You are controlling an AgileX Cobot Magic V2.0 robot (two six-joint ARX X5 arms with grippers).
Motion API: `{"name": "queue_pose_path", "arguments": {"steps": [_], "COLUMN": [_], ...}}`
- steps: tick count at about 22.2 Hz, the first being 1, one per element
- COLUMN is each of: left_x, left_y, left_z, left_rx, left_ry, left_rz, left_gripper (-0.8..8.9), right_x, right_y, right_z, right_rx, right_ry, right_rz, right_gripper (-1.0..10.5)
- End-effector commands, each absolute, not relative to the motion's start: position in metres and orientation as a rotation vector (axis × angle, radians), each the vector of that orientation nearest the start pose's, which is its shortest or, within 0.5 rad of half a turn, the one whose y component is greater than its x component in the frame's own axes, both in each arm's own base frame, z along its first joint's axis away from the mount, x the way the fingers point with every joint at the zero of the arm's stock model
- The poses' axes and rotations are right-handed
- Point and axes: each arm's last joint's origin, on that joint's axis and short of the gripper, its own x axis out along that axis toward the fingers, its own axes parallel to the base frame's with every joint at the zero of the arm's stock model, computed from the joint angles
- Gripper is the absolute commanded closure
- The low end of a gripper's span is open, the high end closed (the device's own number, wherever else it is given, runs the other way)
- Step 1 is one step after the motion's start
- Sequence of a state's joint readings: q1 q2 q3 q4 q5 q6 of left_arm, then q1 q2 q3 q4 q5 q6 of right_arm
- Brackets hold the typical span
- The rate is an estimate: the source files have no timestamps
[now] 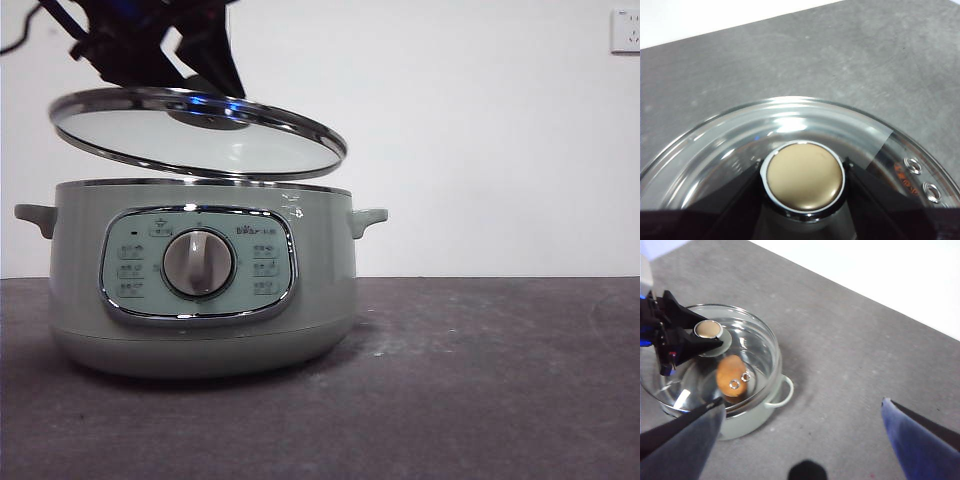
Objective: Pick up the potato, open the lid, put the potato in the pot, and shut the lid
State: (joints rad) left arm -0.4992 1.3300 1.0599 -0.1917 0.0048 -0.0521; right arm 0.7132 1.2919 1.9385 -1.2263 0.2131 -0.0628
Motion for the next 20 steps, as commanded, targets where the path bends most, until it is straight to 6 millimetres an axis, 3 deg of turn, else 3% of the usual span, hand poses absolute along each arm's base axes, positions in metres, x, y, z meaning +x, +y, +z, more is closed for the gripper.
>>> {"name": "queue_pose_path", "arguments": {"steps": [1, 11, 20], "left_x": [0.263, 0.274, 0.268], "left_y": [-0.146, -0.151, -0.148], "left_z": [0.315, 0.297, 0.284], "left_rx": [0.043, 0.062, 0.101], "left_ry": [0.405, 0.474, 0.611], "left_rz": [-0.491, -0.486, -0.472], "left_gripper": [8.21, 8.21, 8.21], "right_x": [0.146, 0.146, 0.146], "right_y": [0.118, 0.118, 0.118], "right_z": [0.500, 0.500, 0.500], "right_rx": [-0.311, -0.312, -0.312], "right_ry": [0.514, 0.514, 0.514], "right_rz": [0.494, 0.494, 0.494], "right_gripper": [3.8, 3.8, 3.8]}}
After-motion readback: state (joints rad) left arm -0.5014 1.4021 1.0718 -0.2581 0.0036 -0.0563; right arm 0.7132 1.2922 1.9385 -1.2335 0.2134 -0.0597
